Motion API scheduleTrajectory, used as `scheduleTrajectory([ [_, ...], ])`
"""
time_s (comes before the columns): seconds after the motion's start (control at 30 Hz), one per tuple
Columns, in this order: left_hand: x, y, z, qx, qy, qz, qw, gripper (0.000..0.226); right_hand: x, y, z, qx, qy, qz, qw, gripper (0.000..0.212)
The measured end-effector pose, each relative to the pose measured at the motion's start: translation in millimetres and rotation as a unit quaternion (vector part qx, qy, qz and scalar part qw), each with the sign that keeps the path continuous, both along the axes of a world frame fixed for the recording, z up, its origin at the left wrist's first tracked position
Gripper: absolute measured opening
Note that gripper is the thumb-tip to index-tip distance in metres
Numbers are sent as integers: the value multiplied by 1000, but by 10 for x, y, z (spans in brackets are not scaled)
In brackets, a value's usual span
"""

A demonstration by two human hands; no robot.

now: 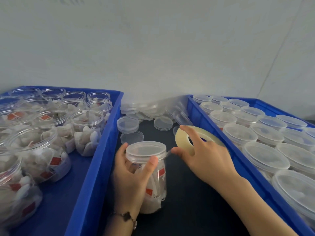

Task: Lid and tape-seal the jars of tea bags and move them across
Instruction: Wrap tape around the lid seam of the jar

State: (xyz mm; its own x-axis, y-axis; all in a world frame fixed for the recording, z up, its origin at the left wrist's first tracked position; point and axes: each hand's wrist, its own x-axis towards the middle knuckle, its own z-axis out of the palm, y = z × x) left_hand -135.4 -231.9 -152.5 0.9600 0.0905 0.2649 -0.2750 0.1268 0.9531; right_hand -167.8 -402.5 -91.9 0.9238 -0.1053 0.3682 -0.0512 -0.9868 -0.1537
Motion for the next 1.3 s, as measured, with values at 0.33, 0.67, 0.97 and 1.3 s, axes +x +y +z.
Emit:
scheduleTrajectory([
  [0.33, -27, -82, -14, 95, -84, 44, 991, 69, 69, 43, -122, -39, 66, 20, 997, 79],
  [0.67, -151, -238, -30, 148, -151, 131, 969, 75, 157, 158, -191, -33, 40, -32, 998, 45],
  [0.97, -120, -271, -46, 145, -166, 142, 965, 80, 329, 104, -193, -6, 50, -42, 998, 44],
  [1.3, -81, -307, -61, 158, -165, 154, 961, 82, 519, 98, -213, 23, 94, -43, 994, 46],
])
